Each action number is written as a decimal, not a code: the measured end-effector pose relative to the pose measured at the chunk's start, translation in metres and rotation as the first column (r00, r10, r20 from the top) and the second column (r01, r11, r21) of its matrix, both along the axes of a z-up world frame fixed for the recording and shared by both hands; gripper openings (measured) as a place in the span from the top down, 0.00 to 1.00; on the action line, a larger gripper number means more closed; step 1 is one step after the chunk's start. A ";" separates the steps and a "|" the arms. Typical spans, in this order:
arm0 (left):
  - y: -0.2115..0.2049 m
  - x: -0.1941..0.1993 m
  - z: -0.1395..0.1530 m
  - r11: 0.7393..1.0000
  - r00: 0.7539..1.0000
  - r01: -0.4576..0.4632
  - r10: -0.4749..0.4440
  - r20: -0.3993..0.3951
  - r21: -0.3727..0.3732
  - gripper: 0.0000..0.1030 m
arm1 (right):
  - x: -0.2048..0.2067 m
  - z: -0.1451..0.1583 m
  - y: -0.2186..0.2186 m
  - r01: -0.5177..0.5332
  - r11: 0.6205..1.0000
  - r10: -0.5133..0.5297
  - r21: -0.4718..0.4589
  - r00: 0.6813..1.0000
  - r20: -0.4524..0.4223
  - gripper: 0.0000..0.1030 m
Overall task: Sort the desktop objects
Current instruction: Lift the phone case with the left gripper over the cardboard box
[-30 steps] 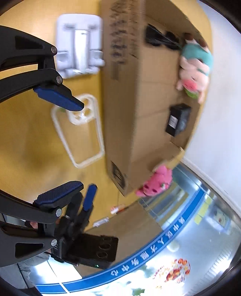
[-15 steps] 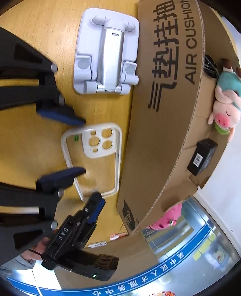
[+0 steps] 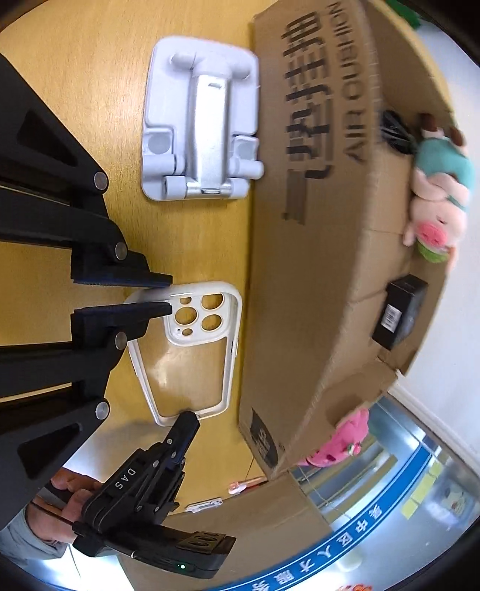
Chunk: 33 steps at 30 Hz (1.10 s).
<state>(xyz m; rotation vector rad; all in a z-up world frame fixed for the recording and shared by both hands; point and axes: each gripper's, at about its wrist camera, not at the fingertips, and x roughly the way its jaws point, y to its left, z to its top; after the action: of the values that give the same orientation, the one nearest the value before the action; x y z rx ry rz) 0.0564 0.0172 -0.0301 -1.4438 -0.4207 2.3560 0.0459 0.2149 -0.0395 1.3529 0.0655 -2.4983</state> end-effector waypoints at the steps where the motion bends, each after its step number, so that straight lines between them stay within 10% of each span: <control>1: 0.001 0.002 0.008 1.000 1.000 0.004 -0.004 -0.023 -0.004 0.94 | 0.004 0.005 0.001 0.006 1.000 -0.006 -0.003 1.000 -0.016 0.95; 16: -0.004 -0.018 0.132 0.997 0.938 0.039 -0.061 -0.341 -0.071 0.94 | -0.013 0.126 -0.006 -0.002 1.000 -0.004 -0.020 0.955 -0.296 0.95; 33: 0.002 -0.126 0.153 0.994 0.946 0.019 -0.052 -0.321 -0.105 0.94 | -0.114 0.162 -0.009 0.006 0.999 -0.023 -0.053 0.946 -0.324 0.95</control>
<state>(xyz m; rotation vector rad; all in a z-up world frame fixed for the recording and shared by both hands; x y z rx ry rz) -0.0696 0.0191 0.1233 -1.0616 -0.1878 2.5543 -0.0682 0.2056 0.1228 0.9130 0.0607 -2.6908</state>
